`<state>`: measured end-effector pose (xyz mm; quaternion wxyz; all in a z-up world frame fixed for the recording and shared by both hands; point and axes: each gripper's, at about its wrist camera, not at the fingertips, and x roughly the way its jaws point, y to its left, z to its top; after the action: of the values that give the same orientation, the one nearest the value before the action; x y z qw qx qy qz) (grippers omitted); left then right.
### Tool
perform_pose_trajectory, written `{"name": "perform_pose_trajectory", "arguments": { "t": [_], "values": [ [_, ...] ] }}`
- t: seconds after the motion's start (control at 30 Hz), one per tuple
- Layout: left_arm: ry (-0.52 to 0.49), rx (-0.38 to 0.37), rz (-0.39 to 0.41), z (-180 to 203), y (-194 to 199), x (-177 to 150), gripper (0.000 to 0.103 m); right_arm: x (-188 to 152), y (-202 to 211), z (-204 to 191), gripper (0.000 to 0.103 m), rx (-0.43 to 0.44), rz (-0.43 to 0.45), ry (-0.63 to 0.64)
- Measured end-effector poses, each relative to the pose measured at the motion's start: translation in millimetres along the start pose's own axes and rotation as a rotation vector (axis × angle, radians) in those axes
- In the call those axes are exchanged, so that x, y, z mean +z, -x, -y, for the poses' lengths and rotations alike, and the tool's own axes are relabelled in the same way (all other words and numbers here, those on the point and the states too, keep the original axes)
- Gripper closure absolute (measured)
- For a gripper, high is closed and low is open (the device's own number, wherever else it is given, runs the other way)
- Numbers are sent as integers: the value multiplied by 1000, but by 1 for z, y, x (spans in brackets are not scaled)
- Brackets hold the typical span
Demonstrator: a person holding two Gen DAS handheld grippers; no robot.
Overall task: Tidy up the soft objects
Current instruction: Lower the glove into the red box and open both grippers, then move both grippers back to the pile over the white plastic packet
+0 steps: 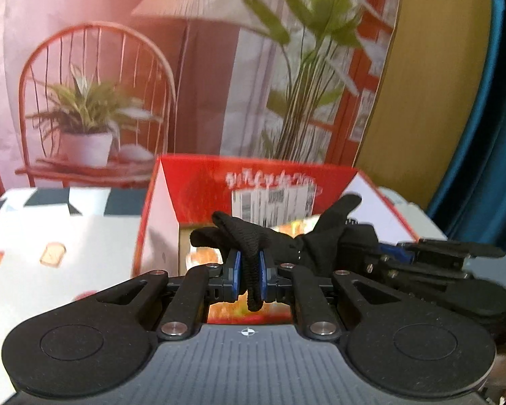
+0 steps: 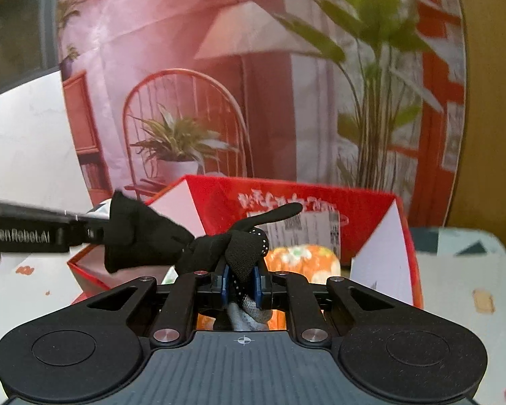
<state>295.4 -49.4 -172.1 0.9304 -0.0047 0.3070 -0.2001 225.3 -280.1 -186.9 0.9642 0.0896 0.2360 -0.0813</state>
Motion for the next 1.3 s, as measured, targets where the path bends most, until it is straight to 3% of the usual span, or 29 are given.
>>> {"name": "perform_pose_trajectory", "arguments": {
  "t": [0.13,0.3,0.37,0.43,0.7,0.97,1.13,1.3],
  "values": [
    [-1,26,-31,-2,-6,-6,90,-7,-5,11,89,4,-22,-36],
    [-27,35,-9,-3,0,-6,86,-13,1,17,79,-16,-14,-45],
    [-24,27,12,-5,8,-6,65,-14,9,14,77,-55,29,-12],
    [-18,18,38,-5,16,-6,58,-17,18,10,71,-91,85,32],
    [-45,-10,84,2,58,-22,58,-23,56,-6,70,-82,201,77],
    [-18,-24,73,9,94,-68,58,-48,87,-30,70,-6,179,70],
    [-6,-61,22,13,100,-103,58,-76,107,-37,70,17,157,32],
    [37,-83,-32,12,96,-135,58,-112,117,-37,70,-13,90,1]
  ]
}}
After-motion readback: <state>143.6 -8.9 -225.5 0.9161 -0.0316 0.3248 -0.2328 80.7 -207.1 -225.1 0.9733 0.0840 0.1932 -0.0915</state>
